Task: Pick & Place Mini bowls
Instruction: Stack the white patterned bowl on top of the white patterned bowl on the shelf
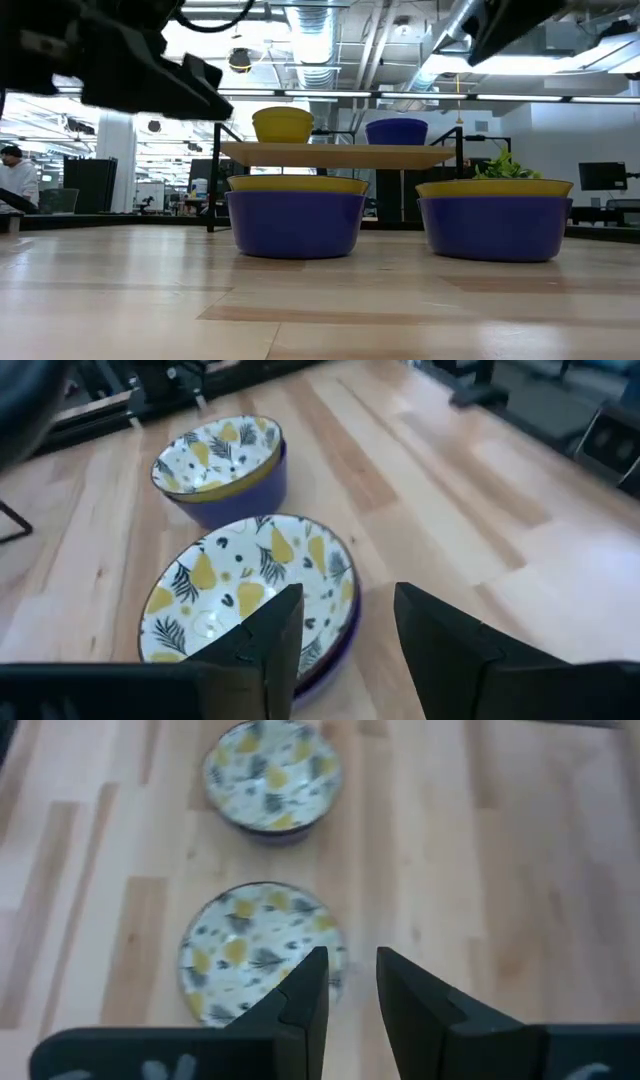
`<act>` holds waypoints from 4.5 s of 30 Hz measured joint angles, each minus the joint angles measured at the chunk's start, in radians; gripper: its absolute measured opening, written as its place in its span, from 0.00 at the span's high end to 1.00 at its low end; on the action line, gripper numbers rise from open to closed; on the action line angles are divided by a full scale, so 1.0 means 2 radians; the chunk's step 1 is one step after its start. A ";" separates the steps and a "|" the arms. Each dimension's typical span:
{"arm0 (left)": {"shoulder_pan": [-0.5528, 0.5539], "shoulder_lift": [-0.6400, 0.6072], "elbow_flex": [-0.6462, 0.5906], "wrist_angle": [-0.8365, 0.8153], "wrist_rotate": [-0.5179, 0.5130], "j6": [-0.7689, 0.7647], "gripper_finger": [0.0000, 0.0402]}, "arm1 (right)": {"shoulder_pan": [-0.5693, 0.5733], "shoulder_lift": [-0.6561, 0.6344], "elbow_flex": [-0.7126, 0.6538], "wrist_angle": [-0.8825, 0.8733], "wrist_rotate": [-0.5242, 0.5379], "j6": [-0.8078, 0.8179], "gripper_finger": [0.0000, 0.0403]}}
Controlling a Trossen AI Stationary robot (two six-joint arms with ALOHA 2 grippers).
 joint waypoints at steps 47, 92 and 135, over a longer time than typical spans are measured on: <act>0.016 0.107 0.213 -0.322 -0.011 0.066 0.62 | 0.161 0.006 -0.144 0.174 0.157 0.100 0.80; 0.016 0.112 0.212 -0.337 -0.017 0.107 0.97 | 0.161 0.006 -0.143 0.174 0.156 0.101 0.80; -0.001 0.113 0.227 -0.335 -0.083 0.155 0.96 | 0.161 0.006 -0.143 0.174 0.156 0.105 0.80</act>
